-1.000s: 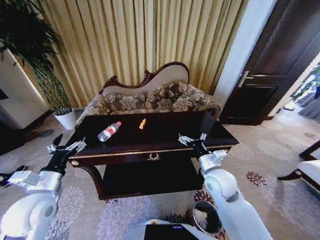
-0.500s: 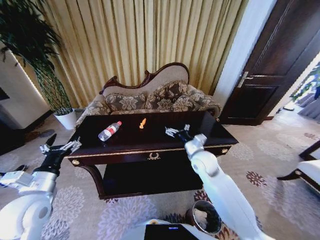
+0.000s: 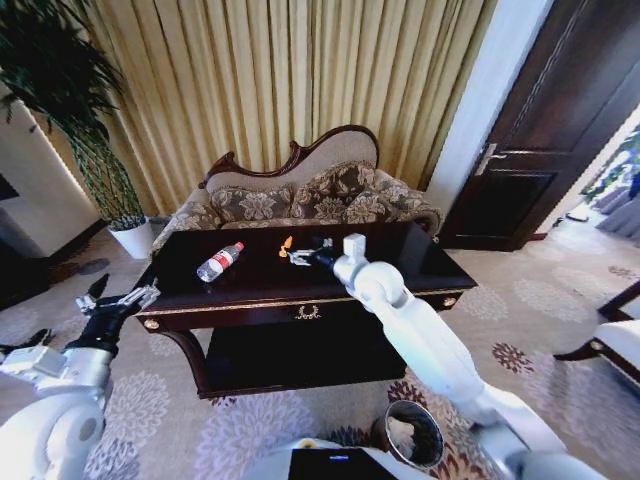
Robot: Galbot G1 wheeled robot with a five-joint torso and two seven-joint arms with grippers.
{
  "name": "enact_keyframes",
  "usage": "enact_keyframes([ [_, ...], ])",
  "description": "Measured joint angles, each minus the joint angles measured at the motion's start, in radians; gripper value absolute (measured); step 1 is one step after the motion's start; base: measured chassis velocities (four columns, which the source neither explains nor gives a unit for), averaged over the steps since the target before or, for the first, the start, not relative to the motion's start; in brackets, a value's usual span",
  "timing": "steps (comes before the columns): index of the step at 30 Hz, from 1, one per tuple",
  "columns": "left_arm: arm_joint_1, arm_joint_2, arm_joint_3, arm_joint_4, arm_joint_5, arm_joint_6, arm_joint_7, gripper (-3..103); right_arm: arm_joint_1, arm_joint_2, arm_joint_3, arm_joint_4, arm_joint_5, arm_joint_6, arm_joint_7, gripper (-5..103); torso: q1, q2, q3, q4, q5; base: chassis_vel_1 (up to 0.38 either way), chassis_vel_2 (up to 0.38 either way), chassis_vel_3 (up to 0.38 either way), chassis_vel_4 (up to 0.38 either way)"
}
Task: Move to the front of the table and place the trash on the table into the trash bin.
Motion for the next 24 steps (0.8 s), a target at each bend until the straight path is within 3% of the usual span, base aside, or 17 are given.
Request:
enact_keyframes([
  [13,0.008,-0.013,-0.032,0.000,-0.008,-0.006,0.001,100,0.165,0.132,-0.114,-0.258,-0.047,0.031,0.000,100,0.000,0.000,0.000,0.0001,-0.0001,0.000,0.000,0.000,0.000],
  [24,0.004,-0.017,-0.035,0.002,-0.008,-0.009,0.000,100,0.239,0.198,-0.154,-0.430,-0.056,0.031,0.000,100,0.000,0.000,0.000,-0.0002,0.0000,0.000,0.000,0.000,0.000],
])
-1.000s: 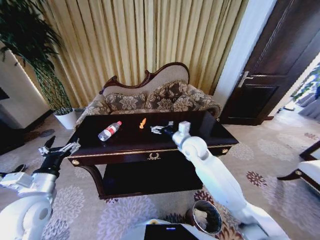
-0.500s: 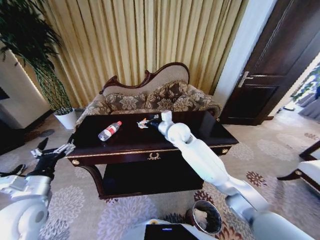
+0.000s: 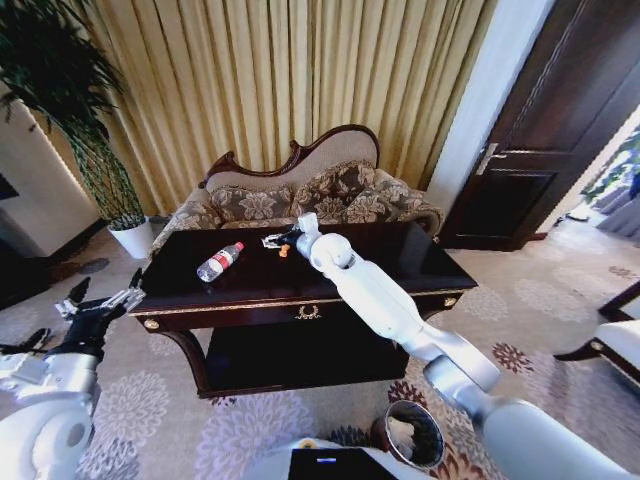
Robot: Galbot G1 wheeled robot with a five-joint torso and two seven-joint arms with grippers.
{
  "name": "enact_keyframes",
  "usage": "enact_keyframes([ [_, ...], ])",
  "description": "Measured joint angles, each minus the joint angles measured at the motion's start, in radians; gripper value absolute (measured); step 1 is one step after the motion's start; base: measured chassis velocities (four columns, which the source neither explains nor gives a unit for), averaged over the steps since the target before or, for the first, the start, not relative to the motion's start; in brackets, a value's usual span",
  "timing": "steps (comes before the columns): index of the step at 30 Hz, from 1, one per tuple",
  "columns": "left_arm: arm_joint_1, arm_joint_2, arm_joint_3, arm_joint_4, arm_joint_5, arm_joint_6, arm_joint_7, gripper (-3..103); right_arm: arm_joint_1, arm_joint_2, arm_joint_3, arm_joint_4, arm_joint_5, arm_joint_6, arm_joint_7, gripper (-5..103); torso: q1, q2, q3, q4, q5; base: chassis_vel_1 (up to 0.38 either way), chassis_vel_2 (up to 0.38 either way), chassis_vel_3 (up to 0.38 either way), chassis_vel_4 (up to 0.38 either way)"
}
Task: Move to the front of the table and place the trash on the table into the trash bin.
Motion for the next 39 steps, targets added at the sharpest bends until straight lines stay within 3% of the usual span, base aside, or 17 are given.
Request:
enact_keyframes([
  [8,0.012,-0.014,-0.005,-0.007,0.000,-0.013,0.000,100,0.038,0.066,-0.022,-0.154,-0.036,0.001,0.000,100,0.000,0.000,0.000,0.0002,0.0000,0.000,0.000,0.000,0.000],
  [16,0.017,-0.026,-0.020,-0.012,-0.012,-0.017,0.001,100,0.071,0.071,-0.023,-0.220,-0.041,-0.002,0.000,100,0.000,0.000,0.000,0.0002,0.0000,0.000,0.000,0.000,0.000],
  [30,0.008,-0.036,-0.028,-0.014,-0.027,-0.019,0.003,100,0.143,0.024,-0.072,-0.286,0.121,-0.076,0.000,100,0.000,0.000,0.000,0.0002,0.0001,0.000,0.000,0.000,0.000],
  [39,0.008,-0.049,-0.025,-0.019,-0.027,-0.021,0.007,100,0.144,0.033,-0.104,-0.314,0.141,-0.092,0.000,100,0.000,0.000,0.000,0.0001,0.0001,0.000,0.000,0.000,0.000],
])
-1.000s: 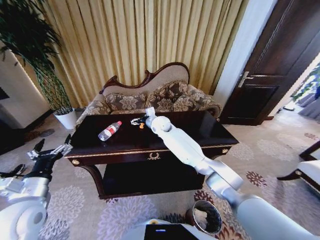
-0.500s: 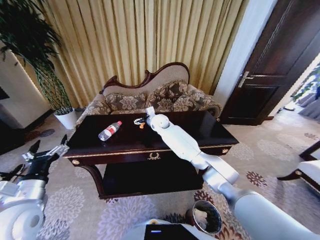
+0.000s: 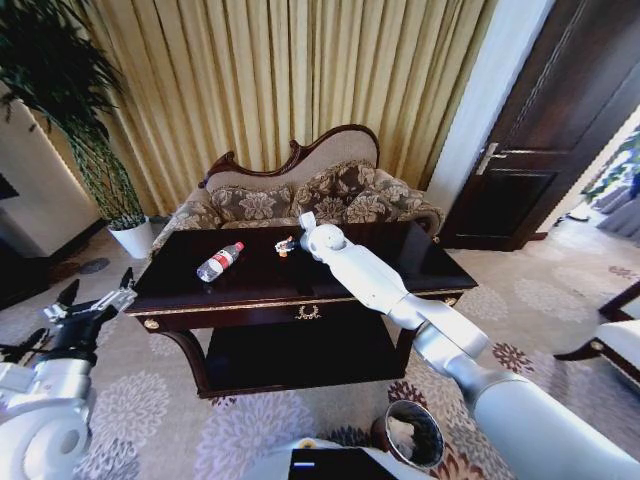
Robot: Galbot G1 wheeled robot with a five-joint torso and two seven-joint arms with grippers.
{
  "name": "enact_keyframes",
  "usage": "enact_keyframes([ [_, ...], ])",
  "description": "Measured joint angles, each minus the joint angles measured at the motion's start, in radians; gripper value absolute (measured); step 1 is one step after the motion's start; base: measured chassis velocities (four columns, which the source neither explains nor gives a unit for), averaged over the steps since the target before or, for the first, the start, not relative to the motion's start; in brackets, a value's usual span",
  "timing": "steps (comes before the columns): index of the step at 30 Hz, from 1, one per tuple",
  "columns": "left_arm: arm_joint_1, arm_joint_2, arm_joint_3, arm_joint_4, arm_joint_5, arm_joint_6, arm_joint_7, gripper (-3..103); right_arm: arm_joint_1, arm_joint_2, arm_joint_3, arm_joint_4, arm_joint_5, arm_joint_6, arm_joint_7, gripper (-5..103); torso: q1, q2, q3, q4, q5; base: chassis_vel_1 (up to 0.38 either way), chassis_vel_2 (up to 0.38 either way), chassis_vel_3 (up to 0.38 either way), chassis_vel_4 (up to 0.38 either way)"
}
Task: Move to the front of the table and place the trash on the table into the trash bin.
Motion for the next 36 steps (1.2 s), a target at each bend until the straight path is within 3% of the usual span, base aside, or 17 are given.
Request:
enact_keyframes([
  [34,0.008,-0.013,-0.009,-0.007,-0.005,-0.025,0.017,100,-0.008,0.059,0.030,-0.086,-0.039,0.034,0.000,102,0.000,0.000,0.000,0.0001,-0.0001,0.000,0.000,0.000,0.000],
  [36,0.007,-0.012,-0.009,-0.007,-0.006,-0.025,0.017,100,-0.007,0.059,0.028,-0.090,-0.042,0.041,0.000,98,0.000,0.000,0.000,0.0000,-0.0001,0.000,0.000,0.000,0.000],
])
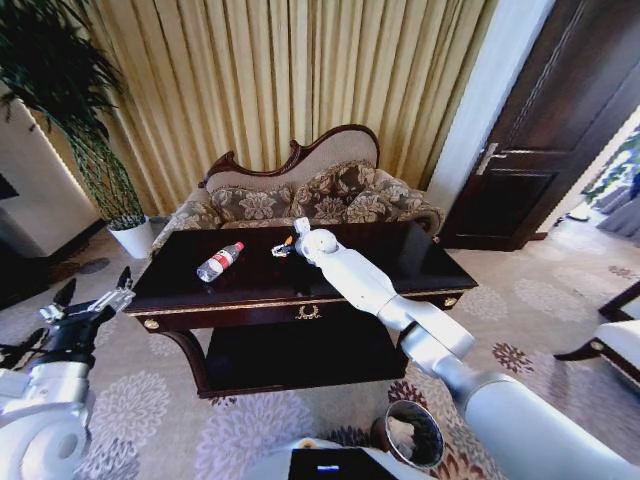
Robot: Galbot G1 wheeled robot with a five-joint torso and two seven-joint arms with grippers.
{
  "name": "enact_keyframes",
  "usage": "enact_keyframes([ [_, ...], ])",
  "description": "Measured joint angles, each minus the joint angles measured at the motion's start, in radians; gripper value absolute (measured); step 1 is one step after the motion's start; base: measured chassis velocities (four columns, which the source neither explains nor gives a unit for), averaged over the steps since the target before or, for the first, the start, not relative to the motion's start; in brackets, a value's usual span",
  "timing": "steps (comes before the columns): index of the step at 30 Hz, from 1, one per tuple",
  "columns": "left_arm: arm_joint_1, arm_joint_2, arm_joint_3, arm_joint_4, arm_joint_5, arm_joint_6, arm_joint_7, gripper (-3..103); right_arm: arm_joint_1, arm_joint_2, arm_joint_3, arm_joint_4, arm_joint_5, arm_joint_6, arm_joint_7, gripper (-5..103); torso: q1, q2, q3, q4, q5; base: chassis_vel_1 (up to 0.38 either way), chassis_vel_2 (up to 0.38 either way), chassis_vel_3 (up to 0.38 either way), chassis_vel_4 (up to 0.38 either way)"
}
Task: Move to the front of the table and place the trash on the table into the trash bin.
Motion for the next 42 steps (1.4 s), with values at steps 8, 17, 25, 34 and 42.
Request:
enact_keyframes([
  [8,-0.007,0.003,0.008,0.003,-0.002,0.000,0.000,100,-0.004,-0.011,-0.007,-0.003,-0.003,0.014,0.000,71,0.000,0.000,0.000,0.0001,0.0000,0.000,0.000,0.000,0.000],
  [17,-0.007,0.007,0.007,0.007,-0.003,0.000,0.001,100,-0.004,-0.029,-0.014,0.004,-0.002,0.019,0.000,38,0.000,0.000,0.000,0.0000,0.0000,0.000,0.000,0.000,0.000],
  [25,-0.003,0.007,0.002,0.007,-0.007,-0.003,0.002,100,-0.012,-0.035,-0.019,0.023,0.002,0.019,0.000,8,0.000,0.000,0.000,0.0001,0.0000,0.000,0.000,0.000,0.000],
  [34,0.001,0.007,-0.008,0.008,-0.020,-0.009,0.007,100,-0.027,-0.049,0.016,0.103,0.049,0.038,0.000,7,0.000,0.000,0.000,0.0001,-0.0001,0.000,0.000,0.000,0.000],
  [42,-0.005,0.007,0.004,0.022,-0.020,-0.013,0.018,100,-0.087,-0.135,0.123,0.329,0.083,0.093,0.000,7,0.000,0.000,0.000,0.0001,0.0000,0.000,0.000,0.000,0.000],
])
